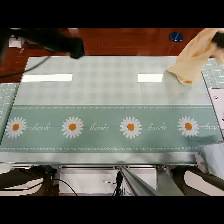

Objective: Fold the shirts.

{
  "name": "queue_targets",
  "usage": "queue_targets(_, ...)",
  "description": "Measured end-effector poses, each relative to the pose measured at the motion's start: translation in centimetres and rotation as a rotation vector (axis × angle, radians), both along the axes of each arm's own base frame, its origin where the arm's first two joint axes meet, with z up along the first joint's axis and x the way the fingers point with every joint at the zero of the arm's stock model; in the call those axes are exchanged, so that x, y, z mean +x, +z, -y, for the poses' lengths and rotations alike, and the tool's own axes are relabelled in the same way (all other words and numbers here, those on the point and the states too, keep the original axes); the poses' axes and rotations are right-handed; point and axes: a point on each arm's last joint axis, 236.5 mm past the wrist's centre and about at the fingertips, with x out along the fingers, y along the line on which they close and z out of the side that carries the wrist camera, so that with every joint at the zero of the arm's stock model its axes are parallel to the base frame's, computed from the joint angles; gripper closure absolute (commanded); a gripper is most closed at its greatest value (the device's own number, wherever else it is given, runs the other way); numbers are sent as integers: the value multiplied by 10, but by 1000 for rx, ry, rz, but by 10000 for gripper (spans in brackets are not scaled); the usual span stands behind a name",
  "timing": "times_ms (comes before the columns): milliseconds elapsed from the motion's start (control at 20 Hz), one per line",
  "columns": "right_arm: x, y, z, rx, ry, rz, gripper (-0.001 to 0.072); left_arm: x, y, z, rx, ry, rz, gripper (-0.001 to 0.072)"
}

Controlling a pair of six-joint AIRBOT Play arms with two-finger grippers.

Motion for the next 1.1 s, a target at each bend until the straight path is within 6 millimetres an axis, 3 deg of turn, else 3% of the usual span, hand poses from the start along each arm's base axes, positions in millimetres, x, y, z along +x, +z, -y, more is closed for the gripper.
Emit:
queue_targets(50, -20, 50, -7, -18, 8, 96, 680, -8, 35, -3, -25, -2, 68, -10)
queue_targets(150, -66, 131, -21, -47, 22, 252, 680, -31, 91, -12, -69, -3, 184, -11)
queue_targets(250, -117, 194, -36, -74, 33, 389, 680, -63, 143, -24, -113, -3, 299, -11)
queue_targets(350, -162, 233, -50, -88, 45, 472, 679, -96, 181, -37, -148, -3, 389, -10)
queue_targets(450, -193, 250, -60, -96, 58, 498, 679, -127, 205, -49, -168, -4, 445, -11)
queue_targets(600, -207, 233, -71, -84, 89, 403, 679, -159, 213, -61, -177, -5, 468, -11)
queue_targets(800, -184, 157, -102, 17, 240, 118, 680, -177, 194, -70, -161, 11, 398, -11)
queue_targets(1000, -161, 71, -175, 159, 509, -153, 679, -184, 181, -73, -146, 19, 348, -11)
queue_targets(1100, -158, 26, -227, 188, 653, -280, 679, -185, 180, -74, -147, 23, 343, -11)
